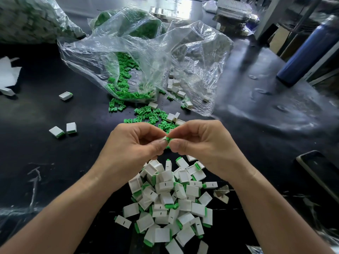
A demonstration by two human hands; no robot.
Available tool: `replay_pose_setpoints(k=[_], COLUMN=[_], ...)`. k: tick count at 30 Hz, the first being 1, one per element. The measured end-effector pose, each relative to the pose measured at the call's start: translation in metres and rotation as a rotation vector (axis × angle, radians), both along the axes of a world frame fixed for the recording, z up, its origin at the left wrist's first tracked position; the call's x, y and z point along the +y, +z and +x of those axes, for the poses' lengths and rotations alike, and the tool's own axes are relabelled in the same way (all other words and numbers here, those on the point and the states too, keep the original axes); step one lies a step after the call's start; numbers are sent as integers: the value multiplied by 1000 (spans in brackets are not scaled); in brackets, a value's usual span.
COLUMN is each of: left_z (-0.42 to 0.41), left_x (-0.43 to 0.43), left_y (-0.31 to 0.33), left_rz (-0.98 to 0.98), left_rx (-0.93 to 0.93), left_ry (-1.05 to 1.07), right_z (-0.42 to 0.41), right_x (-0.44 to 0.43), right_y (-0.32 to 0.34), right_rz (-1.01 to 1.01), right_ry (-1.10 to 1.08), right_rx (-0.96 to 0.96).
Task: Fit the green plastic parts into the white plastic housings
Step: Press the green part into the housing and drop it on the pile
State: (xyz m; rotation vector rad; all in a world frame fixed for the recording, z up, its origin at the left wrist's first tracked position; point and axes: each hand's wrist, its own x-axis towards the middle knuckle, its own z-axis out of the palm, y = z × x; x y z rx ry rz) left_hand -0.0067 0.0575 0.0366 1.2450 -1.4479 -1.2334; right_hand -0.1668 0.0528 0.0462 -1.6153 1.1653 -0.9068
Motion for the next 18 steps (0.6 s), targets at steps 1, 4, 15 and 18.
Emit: replay_pose_setpoints(k=[1,4,15,18], left_z=[0,-1,-2,-3], left_x=[0,1,2,1], left_y=[0,0,2,1], left_rz=[4,14,42,52], left_rx=[6,18,56,77], left_ry=[0,-8,-38,-26], right_z=[-1,-4,-3,0], right_x=[0,-2,-2,-1], right_y=[0,0,-5,-7], right_rz=[-5,10,28,-55], right_ry=[-4,-33,-105,-134], right_rx=[8,-13,-12,90])
